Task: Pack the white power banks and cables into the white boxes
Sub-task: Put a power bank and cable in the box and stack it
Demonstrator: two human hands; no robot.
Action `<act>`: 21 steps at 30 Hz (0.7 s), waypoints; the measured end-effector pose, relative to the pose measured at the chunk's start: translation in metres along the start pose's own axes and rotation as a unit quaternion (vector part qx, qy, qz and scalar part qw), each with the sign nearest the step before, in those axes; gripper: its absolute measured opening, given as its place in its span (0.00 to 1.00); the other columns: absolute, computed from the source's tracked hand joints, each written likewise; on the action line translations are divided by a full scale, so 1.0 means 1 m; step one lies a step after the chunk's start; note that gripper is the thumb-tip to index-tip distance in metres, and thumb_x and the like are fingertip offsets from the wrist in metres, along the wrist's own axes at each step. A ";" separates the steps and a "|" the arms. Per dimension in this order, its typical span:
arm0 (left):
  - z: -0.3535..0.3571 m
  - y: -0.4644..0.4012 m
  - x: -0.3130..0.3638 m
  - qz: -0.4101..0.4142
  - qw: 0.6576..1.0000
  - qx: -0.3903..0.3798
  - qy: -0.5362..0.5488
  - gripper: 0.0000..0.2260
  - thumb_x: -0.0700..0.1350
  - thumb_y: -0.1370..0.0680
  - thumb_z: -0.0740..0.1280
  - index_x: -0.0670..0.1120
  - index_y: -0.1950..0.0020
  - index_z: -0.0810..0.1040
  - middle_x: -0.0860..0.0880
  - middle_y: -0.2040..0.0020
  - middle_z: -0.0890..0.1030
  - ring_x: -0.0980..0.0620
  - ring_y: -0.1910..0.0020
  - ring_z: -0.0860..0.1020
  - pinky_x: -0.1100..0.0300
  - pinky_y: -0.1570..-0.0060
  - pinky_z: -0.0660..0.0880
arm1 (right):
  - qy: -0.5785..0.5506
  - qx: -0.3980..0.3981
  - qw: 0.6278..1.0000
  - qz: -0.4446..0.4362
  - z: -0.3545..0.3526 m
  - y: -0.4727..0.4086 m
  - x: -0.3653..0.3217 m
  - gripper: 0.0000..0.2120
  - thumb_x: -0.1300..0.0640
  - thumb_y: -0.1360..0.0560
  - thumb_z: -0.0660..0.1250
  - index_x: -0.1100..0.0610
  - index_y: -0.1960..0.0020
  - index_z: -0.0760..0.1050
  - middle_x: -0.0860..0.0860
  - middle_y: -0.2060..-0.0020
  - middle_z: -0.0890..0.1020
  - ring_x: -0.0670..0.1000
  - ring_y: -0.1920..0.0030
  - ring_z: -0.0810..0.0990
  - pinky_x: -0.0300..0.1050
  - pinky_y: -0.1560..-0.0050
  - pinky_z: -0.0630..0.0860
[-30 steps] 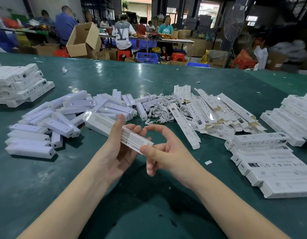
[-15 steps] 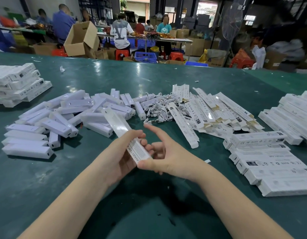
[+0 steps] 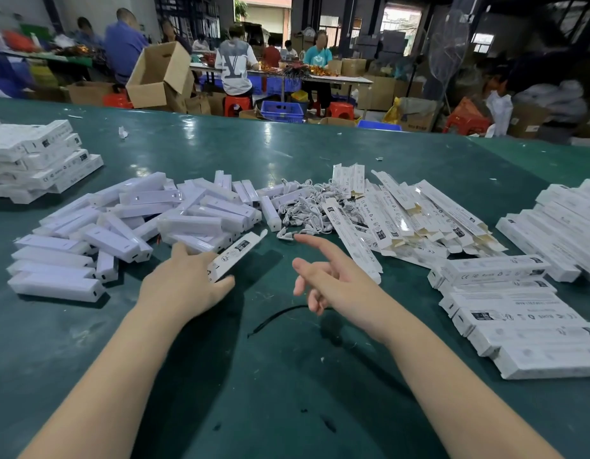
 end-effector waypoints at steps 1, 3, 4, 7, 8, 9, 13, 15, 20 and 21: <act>-0.003 0.000 -0.003 -0.008 1.000 0.015 0.001 0.24 0.65 0.25 0.61 0.57 0.32 0.71 0.46 0.39 0.67 0.42 0.44 0.75 0.53 0.51 0.72 | 0.000 0.001 1.000 0.000 -0.001 0.000 0.000 0.20 0.46 0.20 0.64 0.41 0.30 0.66 0.47 0.63 0.82 0.46 0.68 0.77 0.37 0.63 0.76; -0.008 0.000 -0.007 -0.018 0.999 0.039 0.009 0.24 0.65 0.25 0.61 0.56 0.32 0.70 0.46 0.40 0.67 0.42 0.46 0.75 0.54 0.54 0.71 | 0.000 0.002 1.000 -0.002 -0.003 0.000 0.000 0.20 0.47 0.20 0.65 0.41 0.30 0.66 0.47 0.64 0.82 0.46 0.69 0.76 0.36 0.63 0.75; -0.010 0.000 -0.006 -0.017 0.999 0.044 0.014 0.25 0.65 0.25 0.61 0.56 0.31 0.67 0.46 0.40 0.66 0.42 0.47 0.75 0.54 0.56 0.70 | 0.002 0.003 1.000 -0.002 -0.004 0.000 -0.001 0.19 0.48 0.20 0.65 0.41 0.30 0.66 0.47 0.64 0.82 0.46 0.69 0.76 0.36 0.63 0.75; -0.008 0.002 -0.006 -0.023 0.999 0.034 0.009 0.28 0.65 0.24 0.60 0.60 0.26 0.60 0.45 0.37 0.65 0.42 0.45 0.75 0.55 0.58 0.68 | 0.003 0.004 1.000 0.000 -0.004 0.000 -0.001 0.19 0.51 0.20 0.65 0.43 0.31 0.68 0.47 0.65 0.82 0.46 0.69 0.76 0.37 0.64 0.75; -0.007 0.002 -0.009 -0.031 0.999 0.029 0.005 0.28 0.65 0.24 0.60 0.60 0.26 0.60 0.45 0.36 0.66 0.42 0.44 0.75 0.55 0.57 0.68 | 0.004 0.003 1.000 0.002 -0.004 0.001 0.000 0.18 0.52 0.20 0.65 0.43 0.32 0.69 0.47 0.65 0.82 0.47 0.69 0.76 0.37 0.64 0.75; -0.007 0.002 -0.012 -0.039 0.999 0.028 0.003 0.27 0.64 0.24 0.59 0.59 0.27 0.61 0.45 0.37 0.67 0.41 0.44 0.74 0.54 0.57 0.68 | 0.006 0.004 1.000 0.003 -0.004 0.001 0.000 0.17 0.52 0.20 0.65 0.44 0.32 0.70 0.47 0.65 0.82 0.47 0.69 0.76 0.37 0.64 0.75; -0.015 0.005 -0.026 -0.074 0.995 0.061 0.028 0.24 0.63 0.24 0.60 0.51 0.35 0.67 0.44 0.45 0.70 0.41 0.50 0.72 0.53 0.57 0.67 | 0.011 0.012 1.000 0.010 -0.008 0.000 -0.001 0.14 0.54 0.20 0.65 0.47 0.35 0.72 0.47 0.66 0.82 0.46 0.70 0.75 0.37 0.65 0.74; -0.016 0.004 -0.030 -0.080 0.995 0.058 0.029 0.23 0.62 0.24 0.60 0.50 0.34 0.68 0.44 0.44 0.72 0.41 0.49 0.73 0.53 0.57 0.67 | 0.011 0.018 1.000 0.013 -0.009 -0.001 -0.001 0.13 0.55 0.20 0.65 0.48 0.36 0.73 0.47 0.67 0.82 0.46 0.70 0.75 0.37 0.66 0.74; -0.033 0.010 -0.025 -0.062 0.989 0.114 0.065 0.15 0.59 0.24 0.60 0.48 0.52 0.73 0.48 0.61 0.76 0.43 0.59 0.74 0.55 0.63 0.69 | 0.017 0.019 1.000 0.018 -0.007 0.001 -0.001 0.12 0.56 0.20 0.65 0.50 0.37 0.75 0.46 0.67 0.81 0.46 0.70 0.74 0.37 0.65 0.74; -0.038 0.013 -0.022 -0.050 0.986 0.130 0.090 0.14 0.59 0.24 0.61 0.49 0.54 0.73 0.49 0.64 0.76 0.43 0.60 0.74 0.55 0.64 0.68 | 0.017 0.023 0.999 0.019 -0.008 0.001 -0.001 0.11 0.56 0.20 0.65 0.50 0.38 0.75 0.46 0.67 0.81 0.46 0.70 0.74 0.37 0.65 0.74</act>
Point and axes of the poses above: each hand's wrist, its own y-axis away from the middle knuckle, its own z-axis out of the palm, x = y × z, the point moved 10 cm from there along -y, towards the middle knuckle
